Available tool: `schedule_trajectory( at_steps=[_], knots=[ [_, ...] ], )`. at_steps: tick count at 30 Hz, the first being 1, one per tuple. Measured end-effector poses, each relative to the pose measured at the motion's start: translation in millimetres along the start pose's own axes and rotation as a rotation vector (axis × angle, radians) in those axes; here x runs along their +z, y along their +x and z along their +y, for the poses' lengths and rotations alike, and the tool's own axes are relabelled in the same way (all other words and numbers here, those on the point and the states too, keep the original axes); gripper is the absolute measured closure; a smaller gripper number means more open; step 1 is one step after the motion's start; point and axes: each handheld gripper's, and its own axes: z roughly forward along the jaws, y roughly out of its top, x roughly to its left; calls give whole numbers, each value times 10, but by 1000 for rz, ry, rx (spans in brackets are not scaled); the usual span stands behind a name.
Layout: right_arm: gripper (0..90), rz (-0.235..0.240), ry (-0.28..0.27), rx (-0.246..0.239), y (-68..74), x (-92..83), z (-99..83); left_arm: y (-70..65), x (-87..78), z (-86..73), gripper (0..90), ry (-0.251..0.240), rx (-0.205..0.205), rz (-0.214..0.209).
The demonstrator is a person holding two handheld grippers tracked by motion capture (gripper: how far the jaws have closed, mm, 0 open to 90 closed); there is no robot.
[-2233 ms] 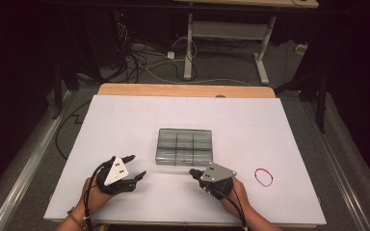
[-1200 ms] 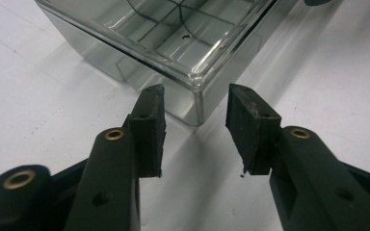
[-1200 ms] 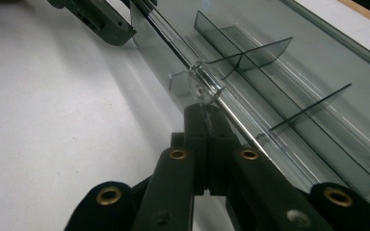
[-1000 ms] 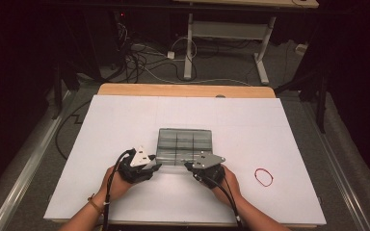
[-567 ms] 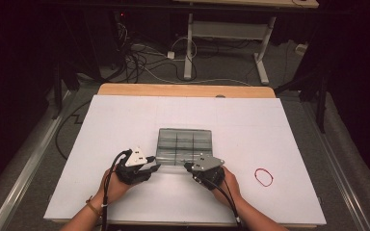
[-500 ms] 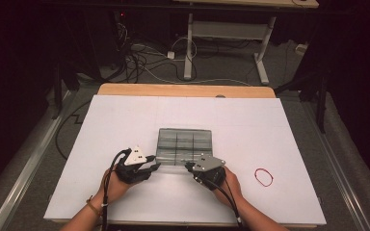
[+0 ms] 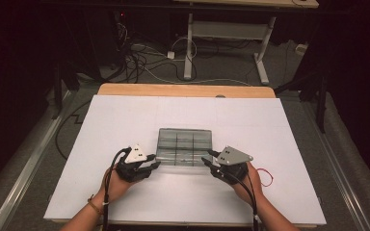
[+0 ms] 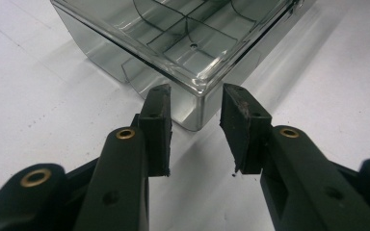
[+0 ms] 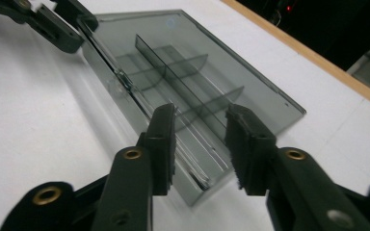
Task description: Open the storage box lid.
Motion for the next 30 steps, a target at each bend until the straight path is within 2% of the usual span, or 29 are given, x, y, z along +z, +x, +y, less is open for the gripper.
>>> schedule_trajectory(
  at_steps=[1, 2, 3, 4, 5, 9, 10, 11, 12, 13, 14, 15, 19, 22, 25, 30],
  knots=[
    [506, 24, 31, 12, -42, 21, -11, 1, -1, -1, 628, -1, -2, -1],
    [506, 24, 31, 12, -42, 21, -11, 1, -3, -3, 628, -5, -3, -2],
    [439, 26, 58, 18, -75, 36, -24, 2, -7, -3, 628, -8, -3, -2],
    [439, 26, 58, 18, -75, 36, -24, 2, -10, -1, 628, -11, -3, -2],
    [400, 26, 89, 37, -103, 64, -46, 1, -13, 0, 627, -12, -2, -2],
    [368, 18, 112, 61, -148, 108, -97, 5, -22, 6, 624, -18, -5, -4],
    [362, 24, 122, 72, -168, 126, -117, 7, -24, 5, 624, -21, -8, -6],
    [342, 55, 140, 100, -214, 168, -169, 7, -25, 5, 620, -23, -9, -6],
    [342, 55, 140, 100, -214, 168, -169, 7, -24, 6, 620, -23, -5, -5],
    [369, 87, 147, 130, -241, 198, -215, 6, -24, 8, 615, -24, -3, -4],
    [369, 87, 147, 130, -241, 198, -215, 4, -25, 9, 615, -26, 0, -3],
    [431, 117, 147, 138, -249, 212, -228, 7, -29, 13, 614, -33, -2, -7],
    [448, 112, 136, 129, -224, 195, -199, 11, -28, 13, 614, -32, -3, -9],
    [480, 116, 127, 145, -221, 169, -190, 13, -27, 10, 614, -31, -5, -10],
    [498, 114, 135, 141, -216, 159, -179, 16, -25, 11, 611, -32, -10, -12],
    [504, 118, 132, 152, -220, 157, -179, 20, -25, 12, 611, -32, -12, -14]
  ],
)
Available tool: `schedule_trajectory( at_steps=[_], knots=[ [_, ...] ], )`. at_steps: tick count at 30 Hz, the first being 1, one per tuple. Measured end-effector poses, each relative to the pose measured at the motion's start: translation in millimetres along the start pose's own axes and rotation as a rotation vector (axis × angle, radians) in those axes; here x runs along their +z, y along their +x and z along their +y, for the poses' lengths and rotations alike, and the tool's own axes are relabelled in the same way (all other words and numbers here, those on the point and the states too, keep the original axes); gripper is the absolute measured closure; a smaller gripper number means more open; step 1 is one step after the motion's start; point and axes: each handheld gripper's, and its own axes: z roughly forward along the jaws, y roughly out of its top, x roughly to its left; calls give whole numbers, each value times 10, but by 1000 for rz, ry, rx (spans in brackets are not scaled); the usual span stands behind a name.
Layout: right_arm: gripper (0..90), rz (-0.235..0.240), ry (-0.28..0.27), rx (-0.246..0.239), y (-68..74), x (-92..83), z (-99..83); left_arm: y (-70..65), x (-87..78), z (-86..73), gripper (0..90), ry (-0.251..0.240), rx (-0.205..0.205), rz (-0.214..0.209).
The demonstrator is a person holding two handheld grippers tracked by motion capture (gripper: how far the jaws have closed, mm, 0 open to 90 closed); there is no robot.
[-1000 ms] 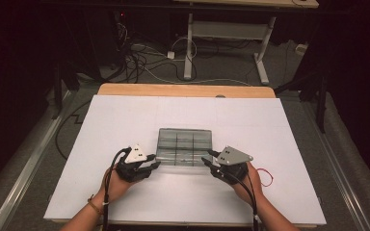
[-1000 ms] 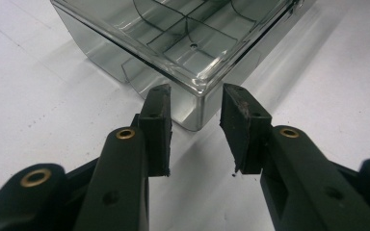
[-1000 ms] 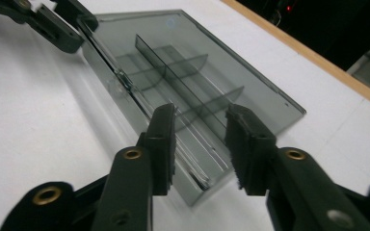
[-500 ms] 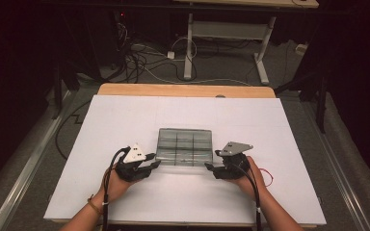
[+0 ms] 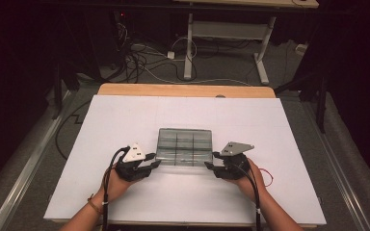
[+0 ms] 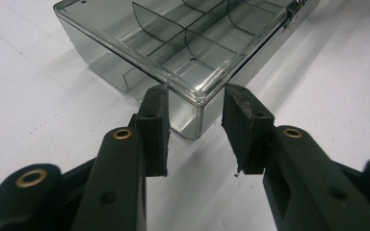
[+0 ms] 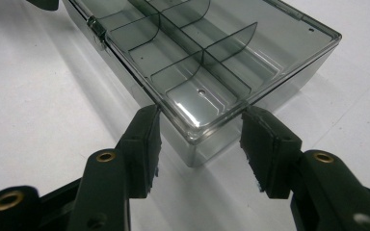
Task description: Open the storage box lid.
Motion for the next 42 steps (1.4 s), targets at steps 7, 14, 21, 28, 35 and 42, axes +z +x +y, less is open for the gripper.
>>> schedule_trajectory(
  at_steps=[7, 14, 21, 28, 35, 42],
  knots=[
    [642, 17, -6, -39, 5, -84, 31, -8, -13, 15, 612, -16, 9, -2],
    [813, 8, 65, -155, 48, -164, 67, -38, -34, 40, 667, -42, 21, 24],
    [882, 19, 82, -186, 93, -174, 85, -43, -75, 39, 729, -65, 22, 31],
    [900, 65, 43, -211, 231, -108, 97, -34, -77, 48, 803, -75, 25, 45],
    [900, 14, -66, -209, 356, -37, 101, -45, -65, 60, 832, -72, 36, 54],
    [900, -60, -136, -184, 346, -27, 95, -44, -65, 63, 872, -70, 48, 56]
  ],
)
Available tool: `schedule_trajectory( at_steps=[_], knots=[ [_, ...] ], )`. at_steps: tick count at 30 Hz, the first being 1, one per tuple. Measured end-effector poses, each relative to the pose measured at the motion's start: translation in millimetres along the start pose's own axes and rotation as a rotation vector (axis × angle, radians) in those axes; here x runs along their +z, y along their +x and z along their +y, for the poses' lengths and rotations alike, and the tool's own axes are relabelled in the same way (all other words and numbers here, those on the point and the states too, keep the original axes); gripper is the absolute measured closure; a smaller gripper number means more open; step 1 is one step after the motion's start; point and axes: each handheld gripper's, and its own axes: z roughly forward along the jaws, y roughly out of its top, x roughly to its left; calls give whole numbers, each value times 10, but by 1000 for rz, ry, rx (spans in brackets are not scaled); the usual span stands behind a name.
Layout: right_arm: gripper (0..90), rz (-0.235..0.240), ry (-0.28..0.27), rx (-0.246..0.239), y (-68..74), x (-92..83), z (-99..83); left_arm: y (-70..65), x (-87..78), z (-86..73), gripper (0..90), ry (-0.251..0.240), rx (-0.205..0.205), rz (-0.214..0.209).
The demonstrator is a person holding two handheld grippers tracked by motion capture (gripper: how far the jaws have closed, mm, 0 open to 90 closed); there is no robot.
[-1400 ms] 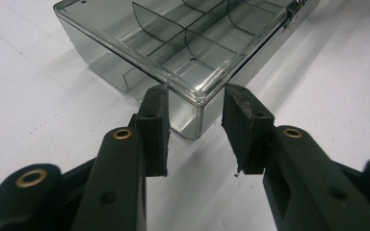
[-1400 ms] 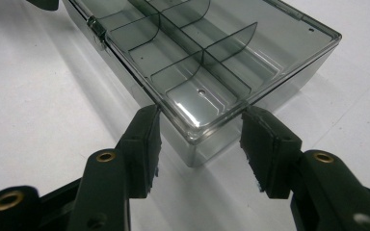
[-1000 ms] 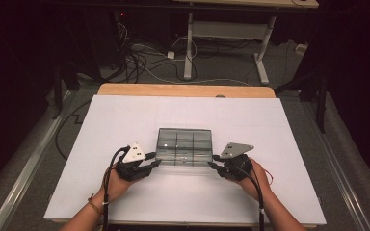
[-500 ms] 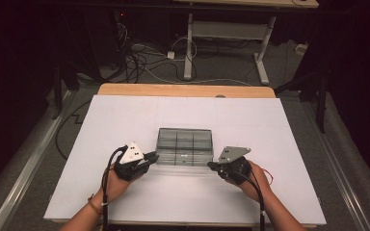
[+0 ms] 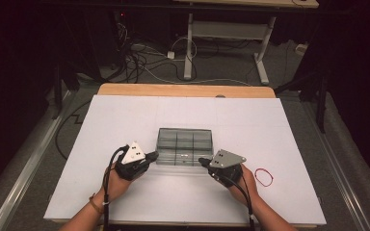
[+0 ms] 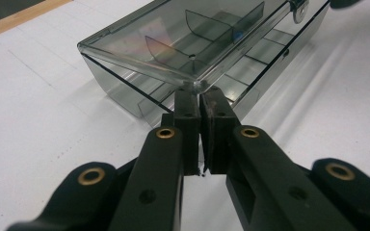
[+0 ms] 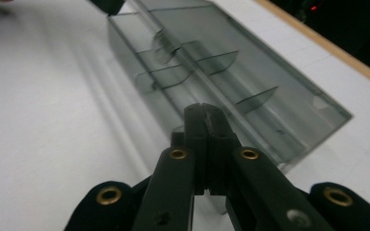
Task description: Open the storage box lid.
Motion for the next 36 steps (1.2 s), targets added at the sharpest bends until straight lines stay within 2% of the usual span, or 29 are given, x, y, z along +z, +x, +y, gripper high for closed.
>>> schedule_trajectory(
  at_steps=[1, 3, 5, 11, 14, 16, 17, 19, 21, 24, 27, 29, 31, 34, 35, 36],
  knots=[
    [900, -2, -14, 12, -16, -5, -12, 3, -3, -1, 878, 0, 2, -5],
    [900, -11, -18, 4, -12, -10, -14, 0, -8, 2, 878, -1, 10, -1],
    [899, -21, -14, -22, 5, -12, -13, -1, -6, 3, 877, -5, 11, 0],
    [876, -45, -22, -48, 18, -24, -15, -9, -18, 14, 876, -28, 26, 9],
    [739, -30, -54, -75, 31, -50, -5, -1, -24, 22, 876, -45, 23, 0],
    [673, -49, -72, -113, 48, -75, 6, 1, -30, 32, 875, -54, 23, 1],
    [605, -56, -101, -134, 54, -106, 10, 2, -33, 40, 875, -60, 23, 2],
    [568, -74, -129, -143, 58, -135, 7, 1, -37, 53, 875, -68, 24, 5],
    [555, -72, -133, -145, 58, -145, 12, 6, -43, 61, 875, -71, 28, 7],
    [511, -103, -157, -157, 63, -181, 21, 16, -42, 63, 875, -74, 25, 10],
    [508, -104, -170, -149, 35, -217, 29, 17, -37, 67, 875, -69, 26, 7],
    [486, -104, -161, -146, 13, -224, 28, 10, -34, 72, 875, -69, 30, 6],
    [471, -148, -125, -133, -49, -185, -13, 3, -30, 78, 875, -70, 32, 4],
    [472, -175, -102, -125, -105, -144, -61, -3, -26, 84, 875, -69, 38, 6],
    [509, -216, -80, -136, -148, -100, -114, -3, -25, 84, 875, -69, 39, 7],
    [509, -216, -80, -136, -148, -100, -114, -2, -24, 83, 875, -69, 39, 8]
  ],
)
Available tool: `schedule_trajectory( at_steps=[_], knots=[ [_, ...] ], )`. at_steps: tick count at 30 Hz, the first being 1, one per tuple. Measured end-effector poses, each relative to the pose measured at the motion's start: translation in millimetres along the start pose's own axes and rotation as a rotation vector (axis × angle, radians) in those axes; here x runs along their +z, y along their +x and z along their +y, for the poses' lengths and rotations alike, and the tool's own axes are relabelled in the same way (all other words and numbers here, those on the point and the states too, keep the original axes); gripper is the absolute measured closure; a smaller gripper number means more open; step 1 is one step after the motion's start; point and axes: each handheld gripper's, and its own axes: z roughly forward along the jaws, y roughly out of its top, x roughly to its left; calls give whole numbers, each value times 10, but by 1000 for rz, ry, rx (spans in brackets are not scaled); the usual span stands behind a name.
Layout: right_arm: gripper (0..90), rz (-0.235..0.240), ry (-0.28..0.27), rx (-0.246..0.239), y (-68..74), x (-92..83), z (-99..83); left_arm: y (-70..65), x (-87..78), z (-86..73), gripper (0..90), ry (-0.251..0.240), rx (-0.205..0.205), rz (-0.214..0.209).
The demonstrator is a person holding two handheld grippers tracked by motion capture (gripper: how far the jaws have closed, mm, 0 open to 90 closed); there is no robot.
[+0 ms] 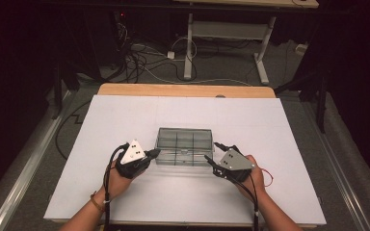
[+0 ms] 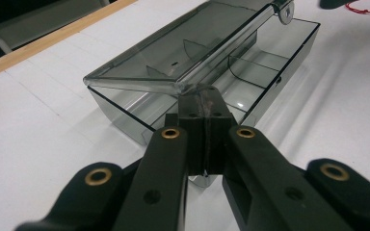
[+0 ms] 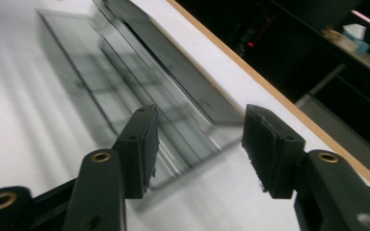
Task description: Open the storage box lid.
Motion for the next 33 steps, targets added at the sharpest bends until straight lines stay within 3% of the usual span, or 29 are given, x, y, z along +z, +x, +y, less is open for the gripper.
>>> schedule_trajectory(
  at_steps=[6, 9, 12, 13, 15, 18, 21, 28, 33],
  knots=[
    [687, -30, -24, 2, -28, 59, -56, -2, 10, -6, 853, 12, 15, 10],
    [749, -55, -35, -25, -6, 55, -37, 3, -6, -10, 770, 23, 37, 33],
    [774, -66, -39, -28, -14, 44, -34, 12, -32, -16, 744, 28, 84, 106],
    [779, -69, -49, -20, -23, 33, -33, 19, -34, -10, 678, 24, 84, 127],
    [779, -72, -51, -24, -22, 28, -28, 45, -40, 6, 672, 23, 91, 160],
    [780, -85, -49, -45, -12, 30, -6, 81, -26, 41, 618, 35, 112, 167],
    [791, -94, -53, -59, -21, 30, 16, 119, -39, 78, 618, 29, 118, 170],
    [804, -93, -60, -44, -67, 39, 41, 136, 12, 168, 619, 10, 159, 160],
    [807, -91, -62, -22, -104, 55, 69, 186, 80, 172, 700, 7, 173, 164]
  ],
)
